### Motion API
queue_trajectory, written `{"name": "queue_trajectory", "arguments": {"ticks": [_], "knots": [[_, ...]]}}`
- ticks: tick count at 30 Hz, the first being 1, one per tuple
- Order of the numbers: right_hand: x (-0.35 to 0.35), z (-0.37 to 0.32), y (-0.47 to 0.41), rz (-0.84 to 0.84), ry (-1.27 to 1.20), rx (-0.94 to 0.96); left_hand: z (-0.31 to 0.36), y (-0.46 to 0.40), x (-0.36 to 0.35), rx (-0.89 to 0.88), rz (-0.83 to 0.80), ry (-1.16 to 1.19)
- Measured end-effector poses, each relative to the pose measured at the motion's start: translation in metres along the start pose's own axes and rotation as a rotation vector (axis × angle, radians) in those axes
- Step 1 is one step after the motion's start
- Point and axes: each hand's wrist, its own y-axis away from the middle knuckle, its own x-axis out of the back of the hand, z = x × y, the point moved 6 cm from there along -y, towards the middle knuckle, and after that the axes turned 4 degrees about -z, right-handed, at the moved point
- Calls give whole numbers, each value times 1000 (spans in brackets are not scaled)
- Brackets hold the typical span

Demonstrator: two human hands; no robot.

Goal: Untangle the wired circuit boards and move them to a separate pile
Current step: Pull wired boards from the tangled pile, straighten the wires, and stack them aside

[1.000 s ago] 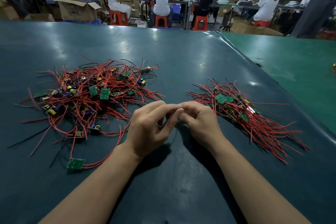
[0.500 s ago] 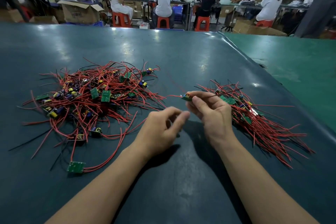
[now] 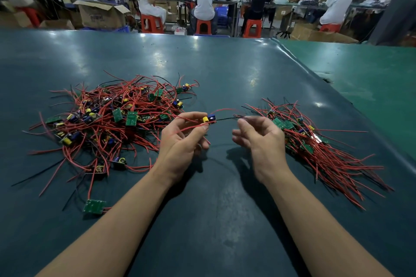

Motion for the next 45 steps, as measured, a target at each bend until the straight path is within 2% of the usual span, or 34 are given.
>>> {"name": "queue_trajectory", "arguments": {"ticks": [3, 6, 9, 15, 19, 22, 24, 27, 30, 33, 39, 45], "knots": [[-12, 12, 5, -189, 82, -161, 1, -2, -1, -13, -14, 1], [-22, 10, 8, -321, 103, -118, 0, -1, -7, -2, -81, 29], [-21, 2, 7, -297, 124, -30, -1, 0, -11, -3, -113, 10], [-21, 12, 5, -297, 76, -133, 2, -3, -6, -76, -60, -104], [-25, 5, 3, -279, 481, 178, 3, -5, -2, -157, 0, -206], [-24, 0, 3, -249, 624, 313, -1, -6, 0, -157, 14, -261], [-25, -1, 5, -301, 599, 332, -1, -5, -1, -162, 3, -238], [-30, 3, 7, -370, 470, 239, 0, -4, 0, -164, 8, -203], [-31, 8, 10, -389, 373, 117, -1, -5, 3, -151, 50, -192], [-30, 7, 10, -392, 358, 106, 1, -6, -1, -157, 23, -164], [-26, 2, 4, -266, 208, 92, 1, -5, -2, -107, -9, -170], [-19, 5, -1, -192, 68, -122, -4, -5, 3, -16, 43, -22]]}}
